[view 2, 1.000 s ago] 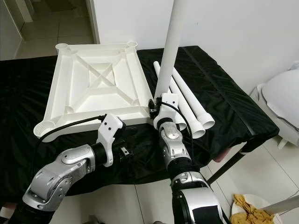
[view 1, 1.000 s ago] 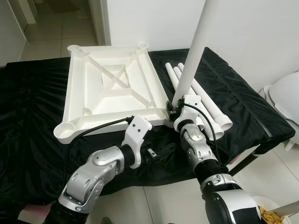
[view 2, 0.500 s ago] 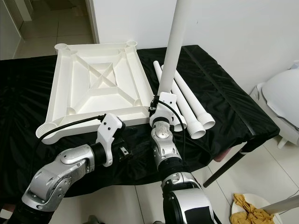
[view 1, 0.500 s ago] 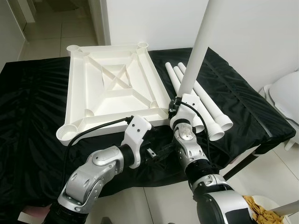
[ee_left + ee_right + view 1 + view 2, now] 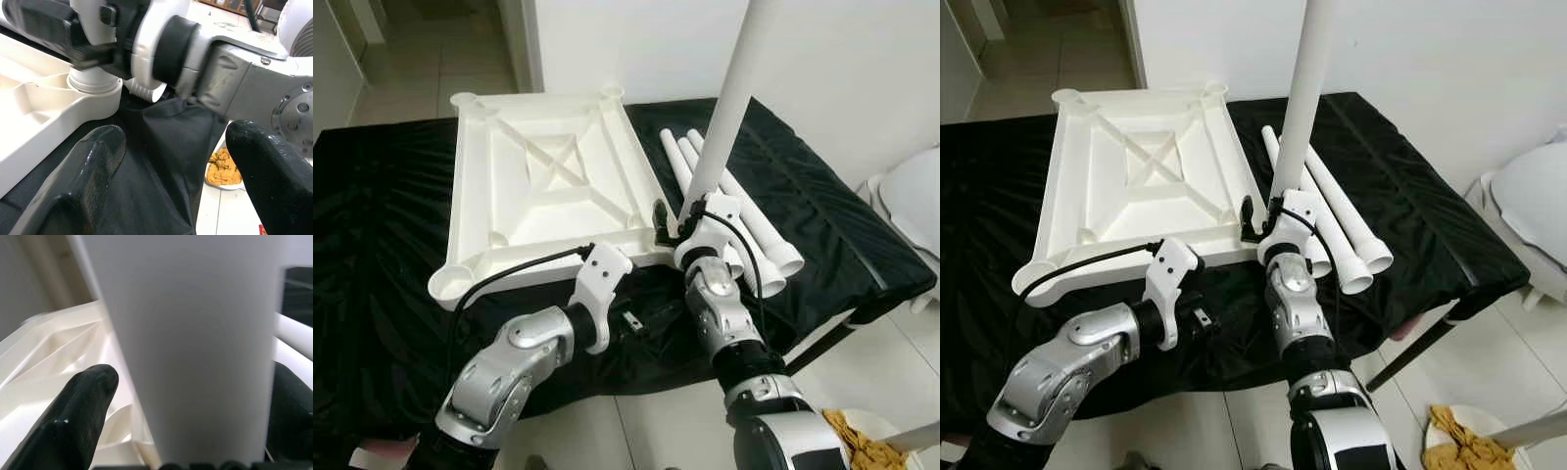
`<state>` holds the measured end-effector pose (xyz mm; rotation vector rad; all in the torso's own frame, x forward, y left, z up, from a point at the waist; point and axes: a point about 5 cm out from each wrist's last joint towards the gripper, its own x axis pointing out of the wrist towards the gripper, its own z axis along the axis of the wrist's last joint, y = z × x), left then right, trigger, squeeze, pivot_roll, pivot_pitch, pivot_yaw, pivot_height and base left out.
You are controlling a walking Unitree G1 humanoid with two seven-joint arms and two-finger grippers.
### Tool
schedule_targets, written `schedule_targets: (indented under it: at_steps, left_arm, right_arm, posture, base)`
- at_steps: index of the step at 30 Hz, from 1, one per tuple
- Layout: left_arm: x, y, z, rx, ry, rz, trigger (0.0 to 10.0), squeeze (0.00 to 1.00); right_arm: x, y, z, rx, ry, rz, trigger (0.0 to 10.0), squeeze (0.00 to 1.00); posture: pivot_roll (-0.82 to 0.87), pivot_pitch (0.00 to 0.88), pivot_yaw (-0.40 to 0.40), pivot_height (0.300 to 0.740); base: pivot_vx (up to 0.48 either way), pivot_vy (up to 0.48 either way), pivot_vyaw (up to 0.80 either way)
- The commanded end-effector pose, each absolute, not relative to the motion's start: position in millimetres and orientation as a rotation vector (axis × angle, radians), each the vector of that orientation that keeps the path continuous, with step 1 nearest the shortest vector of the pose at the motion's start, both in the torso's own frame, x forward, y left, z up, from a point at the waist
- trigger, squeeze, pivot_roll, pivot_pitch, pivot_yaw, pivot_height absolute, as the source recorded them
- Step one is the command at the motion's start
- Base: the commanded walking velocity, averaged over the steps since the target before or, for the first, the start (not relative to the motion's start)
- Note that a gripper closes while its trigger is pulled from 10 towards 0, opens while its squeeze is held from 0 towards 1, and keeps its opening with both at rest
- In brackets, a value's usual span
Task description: Building children table
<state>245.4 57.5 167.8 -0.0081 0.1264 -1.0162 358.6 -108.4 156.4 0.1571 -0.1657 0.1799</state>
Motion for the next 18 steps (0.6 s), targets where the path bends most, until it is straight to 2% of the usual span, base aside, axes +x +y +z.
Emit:
schedule_targets:
  at_steps: [1,5,8,13,18]
  left_arm:
    - [244,58,165,-0.013,0.147,-1.028,10.0,0.00]
    - [245,58,165,-0.016,0.146,-1.023,10.0,0.00]
    - [245,58,165,-0.016,0.146,-1.023,10.0,0.00]
    - [247,60,166,-0.016,0.143,-1.016,10.0,0.00]
    - [248,61,168,-0.015,0.140,-1.010,10.0,0.00]
  right_arm:
    - [356,-115,151,0.158,-0.137,0.241,10.0,0.00]
    - [355,-134,143,0.129,-0.101,0.341,10.0,0.00]
    - [355,-134,143,0.129,-0.101,0.341,10.0,0.00]
    - [354,-153,139,-0.003,-0.065,0.575,10.0,0.00]
    - [357,-158,142,-0.040,-0.057,0.662,10.0,0.00]
  posture:
    - [-0.03,0.029,-0.022,0.740]
    - [-0.03,0.034,-0.020,0.740]
    - [-0.03,0.034,-0.020,0.740]
    - [-0.03,0.043,-0.006,0.740]
    - [-0.03,0.044,0.000,0.740]
  base:
    - [0.000,0.000,0.00]
    - [0.000,0.000,0.00]
    - [0.000,0.000,0.00]
    - [0.000,0.000,0.00]
    - [0.000,0.000,0.00]
